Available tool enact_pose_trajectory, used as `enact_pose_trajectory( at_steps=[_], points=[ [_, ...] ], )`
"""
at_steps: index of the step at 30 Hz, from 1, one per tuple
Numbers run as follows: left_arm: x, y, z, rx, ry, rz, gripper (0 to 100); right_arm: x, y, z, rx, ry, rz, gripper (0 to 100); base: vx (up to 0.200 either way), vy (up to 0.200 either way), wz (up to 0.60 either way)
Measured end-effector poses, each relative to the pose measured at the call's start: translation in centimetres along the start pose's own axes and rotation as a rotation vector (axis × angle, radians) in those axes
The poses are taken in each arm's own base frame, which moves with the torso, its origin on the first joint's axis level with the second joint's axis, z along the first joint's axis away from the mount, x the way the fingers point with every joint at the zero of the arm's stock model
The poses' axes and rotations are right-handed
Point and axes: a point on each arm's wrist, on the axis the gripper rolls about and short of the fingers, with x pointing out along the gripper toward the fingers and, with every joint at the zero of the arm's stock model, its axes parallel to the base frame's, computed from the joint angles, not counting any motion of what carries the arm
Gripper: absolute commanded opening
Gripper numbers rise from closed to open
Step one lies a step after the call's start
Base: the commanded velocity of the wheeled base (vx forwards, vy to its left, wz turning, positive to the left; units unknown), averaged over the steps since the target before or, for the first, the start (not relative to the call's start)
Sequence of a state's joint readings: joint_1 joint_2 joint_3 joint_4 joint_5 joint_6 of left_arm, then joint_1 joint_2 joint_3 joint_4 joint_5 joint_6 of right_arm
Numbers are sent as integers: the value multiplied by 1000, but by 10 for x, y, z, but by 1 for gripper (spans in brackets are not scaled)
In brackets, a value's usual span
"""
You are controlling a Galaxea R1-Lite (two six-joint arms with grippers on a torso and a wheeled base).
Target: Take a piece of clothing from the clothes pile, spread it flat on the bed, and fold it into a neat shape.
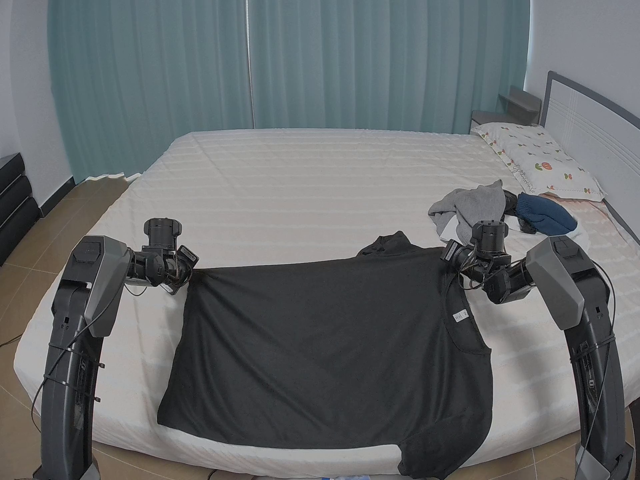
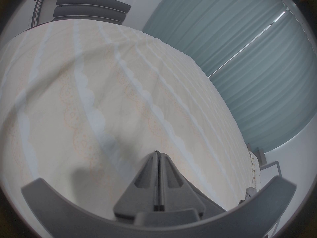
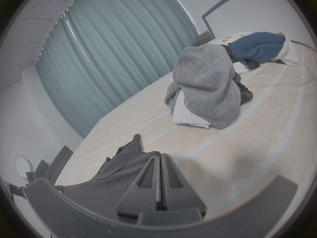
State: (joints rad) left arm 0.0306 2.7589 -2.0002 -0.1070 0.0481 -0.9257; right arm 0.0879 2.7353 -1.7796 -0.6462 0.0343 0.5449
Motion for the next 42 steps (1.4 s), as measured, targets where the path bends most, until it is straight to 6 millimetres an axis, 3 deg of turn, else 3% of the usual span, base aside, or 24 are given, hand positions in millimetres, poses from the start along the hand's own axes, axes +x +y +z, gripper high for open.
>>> enact_pose_trajectory(
  at_steps=[10,18,19,20,21,33,38,42],
  points=[
    [1,-1,3,-4,-31,-26,0,10,-5,10,4,-88,-32,0,0,0,0],
    [1,-2,3,-4,-33,-29,0,15,-6,7,1,-96,-29,0,0,0,0],
    [1,-2,2,-3,-32,-30,0,16,-7,5,-2,-93,-31,100,0,0,0],
    [1,-2,2,-3,-32,-30,0,16,-7,4,-3,-91,-31,100,0,0,0],
    [1,-2,2,-3,-29,-32,100,17,-8,3,-4,-89,-33,100,0,0,0],
    [-1,-5,2,-19,-25,-36,100,14,-9,-8,1,-76,-69,100,0,0,0],
    [-10,-6,8,-65,-19,-35,100,-1,-12,-11,19,-41,-79,100,0,0,0],
    [-23,-6,14,-88,6,-41,100,-24,-15,-16,41,22,-77,100,0,0,0]
  ],
)
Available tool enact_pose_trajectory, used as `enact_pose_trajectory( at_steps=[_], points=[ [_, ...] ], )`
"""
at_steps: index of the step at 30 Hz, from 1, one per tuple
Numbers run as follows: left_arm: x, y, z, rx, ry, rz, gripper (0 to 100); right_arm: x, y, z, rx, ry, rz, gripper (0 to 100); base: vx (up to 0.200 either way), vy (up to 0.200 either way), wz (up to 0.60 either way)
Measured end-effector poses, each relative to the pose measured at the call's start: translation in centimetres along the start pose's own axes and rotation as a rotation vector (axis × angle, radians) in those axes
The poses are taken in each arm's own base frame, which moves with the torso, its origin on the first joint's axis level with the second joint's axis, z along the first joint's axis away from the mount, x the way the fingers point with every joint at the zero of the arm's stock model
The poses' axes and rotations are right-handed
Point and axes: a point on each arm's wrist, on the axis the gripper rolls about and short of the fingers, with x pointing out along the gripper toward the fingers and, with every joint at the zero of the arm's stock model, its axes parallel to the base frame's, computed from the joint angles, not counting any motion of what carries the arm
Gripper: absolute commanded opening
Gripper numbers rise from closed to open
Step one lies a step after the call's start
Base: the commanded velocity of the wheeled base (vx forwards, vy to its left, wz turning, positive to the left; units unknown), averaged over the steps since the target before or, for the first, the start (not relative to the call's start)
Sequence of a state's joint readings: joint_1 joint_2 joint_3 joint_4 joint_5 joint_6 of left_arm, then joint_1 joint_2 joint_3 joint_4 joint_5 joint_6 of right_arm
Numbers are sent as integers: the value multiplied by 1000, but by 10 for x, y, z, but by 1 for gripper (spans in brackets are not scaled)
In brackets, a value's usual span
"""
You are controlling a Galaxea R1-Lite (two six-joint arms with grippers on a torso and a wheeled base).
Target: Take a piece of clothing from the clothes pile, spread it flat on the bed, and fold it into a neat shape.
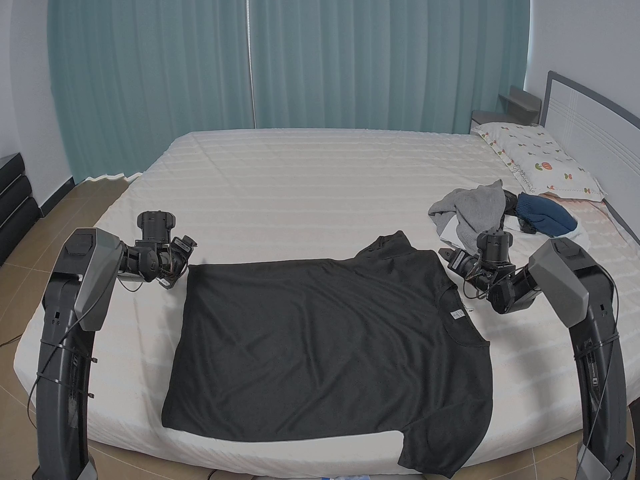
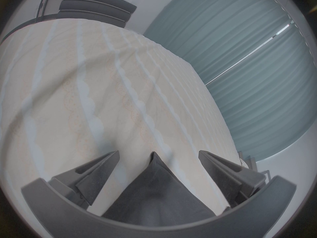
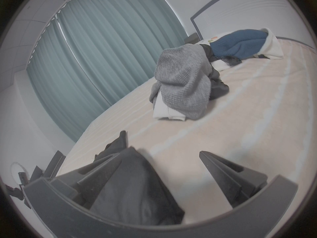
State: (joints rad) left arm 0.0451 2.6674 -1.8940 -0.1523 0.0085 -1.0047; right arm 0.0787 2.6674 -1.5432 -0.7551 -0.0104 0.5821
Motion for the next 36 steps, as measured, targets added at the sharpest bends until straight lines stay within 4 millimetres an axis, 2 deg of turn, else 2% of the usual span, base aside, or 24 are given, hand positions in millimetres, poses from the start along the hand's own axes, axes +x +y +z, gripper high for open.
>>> enact_pose_trajectory(
  at_steps=[6,12,15,20,21,28,32,36],
  points=[
    [-37,-3,10,-25,71,-18,100,-49,-1,0,28,91,11,100,0,0,0],
    [-84,4,9,-43,157,-23,100,-110,0,3,60,164,11,100,0,0,0],
    [-110,14,5,-53,200,-22,100,-139,2,4,77,185,15,100,0,0,0],
    [-150,33,-8,-65,253,-17,100,-182,5,2,97,217,27,100,-200,0,0],
    [-161,40,-13,-66,269,-16,100,-193,6,1,100,228,28,100,-200,0,0],
    [-211,77,-42,-68,356,-22,100,-243,4,-17,117,313,35,100,-171,0,0],
    [-232,93,-54,-30,381,-55,100,-270,0,-30,126,379,42,100,0,0,0],
    [-243,102,-61,22,381,-92,100,-284,0,-35,128,403,53,100,0,0,0]
  ],
)
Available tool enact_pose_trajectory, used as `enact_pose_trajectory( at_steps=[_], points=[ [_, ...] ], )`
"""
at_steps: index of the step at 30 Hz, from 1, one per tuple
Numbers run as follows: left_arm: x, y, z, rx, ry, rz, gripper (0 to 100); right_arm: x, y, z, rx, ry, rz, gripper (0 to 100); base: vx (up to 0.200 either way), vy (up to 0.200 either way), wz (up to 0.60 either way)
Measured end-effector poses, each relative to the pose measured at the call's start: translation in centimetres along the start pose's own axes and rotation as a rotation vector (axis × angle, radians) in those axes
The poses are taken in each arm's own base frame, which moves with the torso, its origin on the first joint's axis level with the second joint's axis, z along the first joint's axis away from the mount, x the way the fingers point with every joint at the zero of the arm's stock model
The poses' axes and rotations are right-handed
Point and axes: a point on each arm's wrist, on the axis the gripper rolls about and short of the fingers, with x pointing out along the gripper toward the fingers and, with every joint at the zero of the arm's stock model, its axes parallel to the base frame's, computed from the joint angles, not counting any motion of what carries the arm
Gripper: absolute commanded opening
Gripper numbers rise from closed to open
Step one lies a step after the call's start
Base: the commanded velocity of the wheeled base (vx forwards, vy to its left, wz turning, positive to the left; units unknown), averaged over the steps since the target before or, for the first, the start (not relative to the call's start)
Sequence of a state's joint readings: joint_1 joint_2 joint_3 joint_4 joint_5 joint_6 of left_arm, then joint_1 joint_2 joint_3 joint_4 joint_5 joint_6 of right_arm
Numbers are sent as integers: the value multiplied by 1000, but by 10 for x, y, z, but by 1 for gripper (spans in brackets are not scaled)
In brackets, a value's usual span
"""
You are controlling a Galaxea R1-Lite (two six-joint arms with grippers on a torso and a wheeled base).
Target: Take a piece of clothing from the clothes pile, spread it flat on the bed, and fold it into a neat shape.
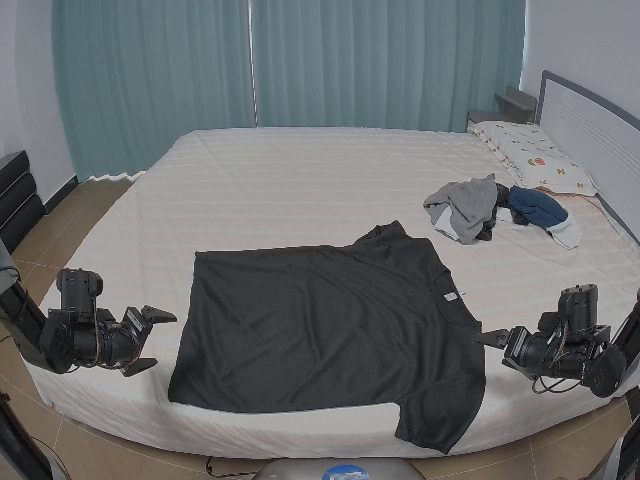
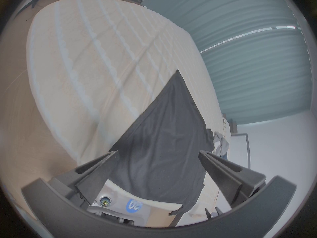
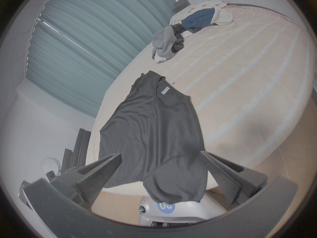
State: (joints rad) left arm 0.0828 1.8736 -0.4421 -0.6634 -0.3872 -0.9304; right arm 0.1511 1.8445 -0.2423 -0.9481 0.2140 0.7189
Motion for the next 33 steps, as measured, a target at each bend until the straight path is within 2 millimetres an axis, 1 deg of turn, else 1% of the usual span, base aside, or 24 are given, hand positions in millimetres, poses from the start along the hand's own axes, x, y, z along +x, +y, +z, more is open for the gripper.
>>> enact_pose_trajectory(
  at_steps=[7,12,16,20,24,33],
  points=[
    [-4,8,-8,5,11,-10,100,-7,0,-7,-4,20,5,100,0,0,0],
    [-4,10,-12,3,22,0,100,-7,-1,-9,-4,29,3,100,0,-200,0],
    [-5,13,-16,12,34,12,100,-6,-2,-10,-4,35,-1,100,0,0,0],
    [-5,16,-21,100,49,23,100,-6,-2,-11,-5,39,-3,100,0,0,0],
    [-3,24,-25,184,72,53,100,-5,-2,-11,-6,43,-3,100,0,0,0],
    [4,37,-31,206,116,113,100,-5,-2,-12,-8,49,-3,100,0,0,0]
  ],
)
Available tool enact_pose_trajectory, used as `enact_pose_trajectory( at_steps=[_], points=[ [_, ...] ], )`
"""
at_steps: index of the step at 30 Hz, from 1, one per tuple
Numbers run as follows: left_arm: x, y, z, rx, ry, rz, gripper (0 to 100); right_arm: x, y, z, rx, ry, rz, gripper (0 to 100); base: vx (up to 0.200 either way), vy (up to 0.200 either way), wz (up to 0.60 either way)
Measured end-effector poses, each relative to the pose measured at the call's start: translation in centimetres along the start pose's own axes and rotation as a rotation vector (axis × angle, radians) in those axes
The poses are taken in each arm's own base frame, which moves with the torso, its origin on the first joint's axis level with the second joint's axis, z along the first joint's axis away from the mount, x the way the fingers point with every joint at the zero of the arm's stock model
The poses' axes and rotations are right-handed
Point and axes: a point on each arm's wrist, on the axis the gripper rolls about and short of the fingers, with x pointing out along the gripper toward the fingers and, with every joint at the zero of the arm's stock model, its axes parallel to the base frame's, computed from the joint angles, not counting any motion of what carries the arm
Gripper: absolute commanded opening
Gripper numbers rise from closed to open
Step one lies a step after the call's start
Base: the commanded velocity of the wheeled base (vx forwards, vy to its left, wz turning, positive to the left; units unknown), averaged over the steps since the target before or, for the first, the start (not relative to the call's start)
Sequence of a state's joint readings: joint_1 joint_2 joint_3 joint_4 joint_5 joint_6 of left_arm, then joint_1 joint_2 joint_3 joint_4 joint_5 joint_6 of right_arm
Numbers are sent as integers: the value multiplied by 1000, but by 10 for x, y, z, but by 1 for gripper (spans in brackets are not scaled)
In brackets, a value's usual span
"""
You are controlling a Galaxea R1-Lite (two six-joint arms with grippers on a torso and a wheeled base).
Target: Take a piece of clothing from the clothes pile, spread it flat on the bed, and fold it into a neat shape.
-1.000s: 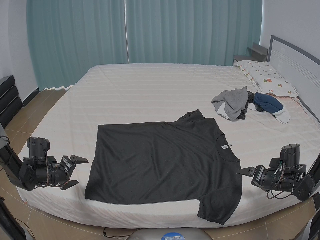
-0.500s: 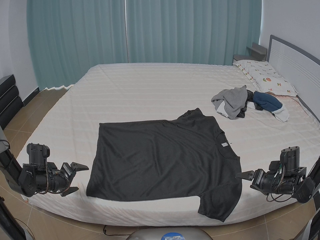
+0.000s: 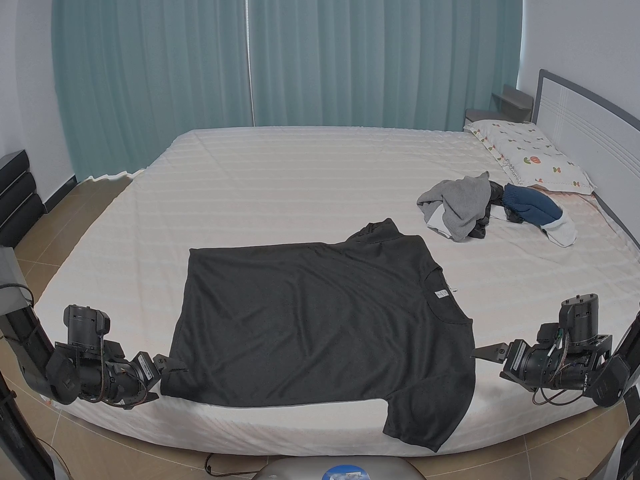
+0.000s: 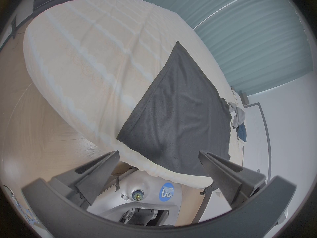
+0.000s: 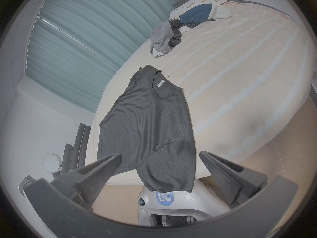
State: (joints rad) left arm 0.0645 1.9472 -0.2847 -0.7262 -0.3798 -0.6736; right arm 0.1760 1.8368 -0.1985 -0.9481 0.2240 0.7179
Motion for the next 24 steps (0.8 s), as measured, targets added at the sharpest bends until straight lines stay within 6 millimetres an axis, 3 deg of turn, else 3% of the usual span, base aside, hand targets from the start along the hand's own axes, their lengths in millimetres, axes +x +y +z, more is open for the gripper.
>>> enact_pose_trajectory(
  at_steps=[24],
  points=[
    [37,11,10,208,-87,17,100,6,-1,-3,-3,24,-9,100,0,0,0]
  ],
)
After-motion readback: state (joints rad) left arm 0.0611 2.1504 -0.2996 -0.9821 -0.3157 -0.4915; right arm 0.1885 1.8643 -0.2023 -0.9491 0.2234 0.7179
